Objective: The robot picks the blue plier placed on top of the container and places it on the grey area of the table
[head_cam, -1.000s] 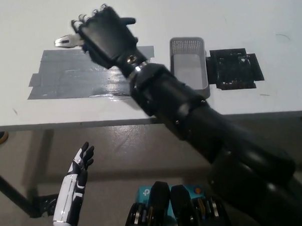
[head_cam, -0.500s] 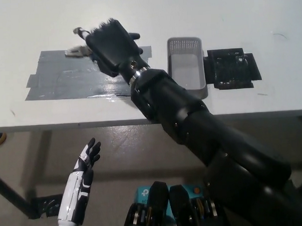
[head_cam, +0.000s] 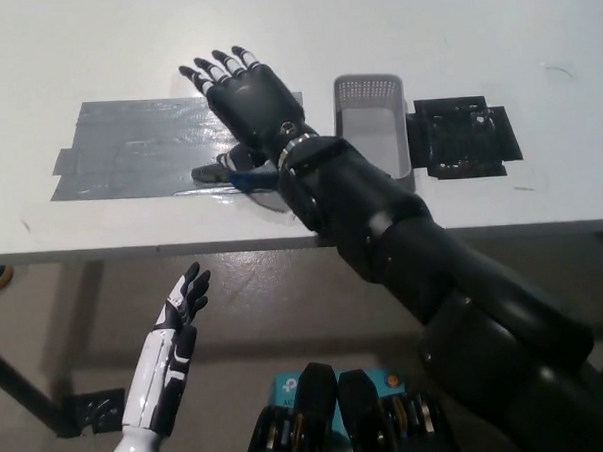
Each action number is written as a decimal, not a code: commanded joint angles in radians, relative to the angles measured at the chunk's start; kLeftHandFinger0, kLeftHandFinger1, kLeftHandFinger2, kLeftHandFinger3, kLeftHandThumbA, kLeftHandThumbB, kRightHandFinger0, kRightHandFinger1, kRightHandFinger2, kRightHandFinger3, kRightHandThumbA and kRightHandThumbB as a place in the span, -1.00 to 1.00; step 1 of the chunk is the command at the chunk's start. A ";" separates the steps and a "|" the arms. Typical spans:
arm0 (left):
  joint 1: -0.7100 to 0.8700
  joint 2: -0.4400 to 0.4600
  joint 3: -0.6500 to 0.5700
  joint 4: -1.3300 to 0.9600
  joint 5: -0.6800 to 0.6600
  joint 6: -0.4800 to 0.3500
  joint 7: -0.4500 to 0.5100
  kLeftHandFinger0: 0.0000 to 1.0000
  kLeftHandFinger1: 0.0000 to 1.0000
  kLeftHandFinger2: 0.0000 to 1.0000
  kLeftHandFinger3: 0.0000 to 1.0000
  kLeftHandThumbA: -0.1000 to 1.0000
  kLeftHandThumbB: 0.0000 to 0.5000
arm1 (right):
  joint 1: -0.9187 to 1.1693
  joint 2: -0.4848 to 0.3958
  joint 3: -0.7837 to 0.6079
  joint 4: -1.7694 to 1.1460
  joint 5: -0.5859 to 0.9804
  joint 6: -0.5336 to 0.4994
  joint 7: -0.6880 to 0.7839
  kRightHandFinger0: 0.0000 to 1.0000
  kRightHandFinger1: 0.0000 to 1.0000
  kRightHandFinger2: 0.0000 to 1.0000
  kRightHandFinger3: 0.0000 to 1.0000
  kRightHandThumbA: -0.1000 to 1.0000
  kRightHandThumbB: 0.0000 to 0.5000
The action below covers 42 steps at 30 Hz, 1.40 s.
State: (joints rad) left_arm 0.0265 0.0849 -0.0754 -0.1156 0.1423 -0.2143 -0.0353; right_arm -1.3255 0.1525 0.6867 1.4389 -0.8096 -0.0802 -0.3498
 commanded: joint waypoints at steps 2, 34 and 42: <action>-0.009 0.010 -0.009 -0.042 0.007 0.018 -0.016 1.00 1.00 1.00 1.00 1.00 -0.72 | -0.075 -0.021 -0.021 -0.026 0.033 -0.003 0.031 1.00 1.00 1.00 1.00 0.73 0.54; -0.164 -0.009 0.030 0.079 -0.003 -0.026 0.036 1.00 1.00 1.00 1.00 1.00 -0.84 | 0.684 -0.779 -0.765 -1.953 0.692 0.133 0.378 1.00 1.00 1.00 1.00 1.00 0.13; -0.179 -0.005 0.034 0.084 -0.005 -0.023 0.035 1.00 1.00 1.00 1.00 1.00 -0.91 | 0.930 -0.788 -0.932 -2.062 0.833 0.128 0.253 1.00 1.00 1.00 1.00 1.00 -0.17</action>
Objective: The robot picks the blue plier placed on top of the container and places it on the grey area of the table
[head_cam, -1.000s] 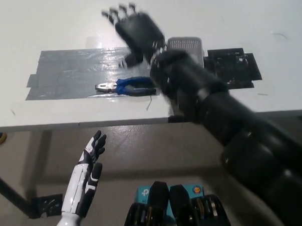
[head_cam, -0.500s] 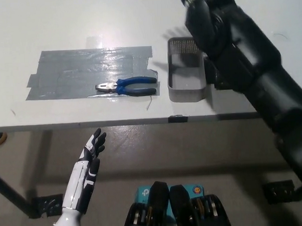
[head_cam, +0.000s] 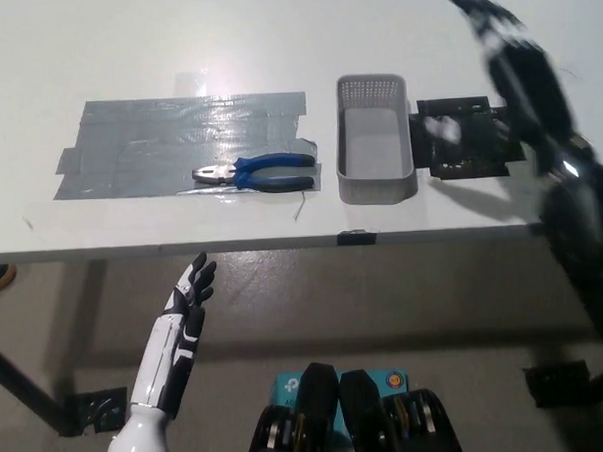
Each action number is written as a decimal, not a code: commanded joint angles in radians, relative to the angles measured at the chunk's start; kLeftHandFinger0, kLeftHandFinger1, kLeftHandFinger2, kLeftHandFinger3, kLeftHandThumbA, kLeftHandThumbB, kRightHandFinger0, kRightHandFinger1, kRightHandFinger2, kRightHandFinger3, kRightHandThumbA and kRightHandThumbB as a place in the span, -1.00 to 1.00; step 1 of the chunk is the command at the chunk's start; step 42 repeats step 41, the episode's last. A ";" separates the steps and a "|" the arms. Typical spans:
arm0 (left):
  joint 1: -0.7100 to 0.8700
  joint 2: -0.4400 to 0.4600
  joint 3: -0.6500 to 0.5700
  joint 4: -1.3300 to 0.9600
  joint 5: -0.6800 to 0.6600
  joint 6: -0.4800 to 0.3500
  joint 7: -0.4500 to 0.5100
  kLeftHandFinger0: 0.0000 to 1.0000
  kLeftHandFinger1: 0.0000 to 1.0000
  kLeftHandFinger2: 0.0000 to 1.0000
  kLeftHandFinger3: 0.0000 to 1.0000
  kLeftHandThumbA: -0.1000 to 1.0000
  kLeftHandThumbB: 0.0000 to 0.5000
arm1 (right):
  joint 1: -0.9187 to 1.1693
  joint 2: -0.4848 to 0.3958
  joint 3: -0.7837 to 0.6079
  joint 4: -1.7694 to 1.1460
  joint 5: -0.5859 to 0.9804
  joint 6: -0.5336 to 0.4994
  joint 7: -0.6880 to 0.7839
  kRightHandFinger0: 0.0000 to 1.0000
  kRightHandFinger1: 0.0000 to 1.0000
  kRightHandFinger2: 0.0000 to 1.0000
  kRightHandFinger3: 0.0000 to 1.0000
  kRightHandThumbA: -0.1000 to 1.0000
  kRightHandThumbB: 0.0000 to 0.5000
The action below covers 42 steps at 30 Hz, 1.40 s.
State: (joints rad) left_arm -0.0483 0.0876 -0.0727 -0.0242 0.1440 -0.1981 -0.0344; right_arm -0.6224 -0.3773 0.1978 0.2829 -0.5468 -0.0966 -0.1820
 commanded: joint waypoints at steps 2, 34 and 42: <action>-0.090 -0.014 0.026 -0.010 -0.014 -0.034 0.028 1.00 1.00 1.00 1.00 1.00 -0.88 | 0.294 -0.224 -0.438 -0.941 0.634 0.141 0.047 1.00 1.00 1.00 1.00 1.00 -0.17; 0.102 0.006 0.048 -0.051 -0.019 -0.068 0.015 1.00 1.00 1.00 1.00 1.00 -0.64 | 0.673 0.246 -0.085 -0.398 0.639 -0.106 0.218 1.00 1.00 1.00 1.00 0.73 -0.53; 0.102 0.007 0.052 -0.051 -0.026 -0.067 0.014 1.00 1.00 1.00 1.00 1.00 -0.68 | 0.677 0.247 -0.084 -0.397 0.608 -0.091 0.224 1.00 1.00 1.00 1.00 0.70 -0.52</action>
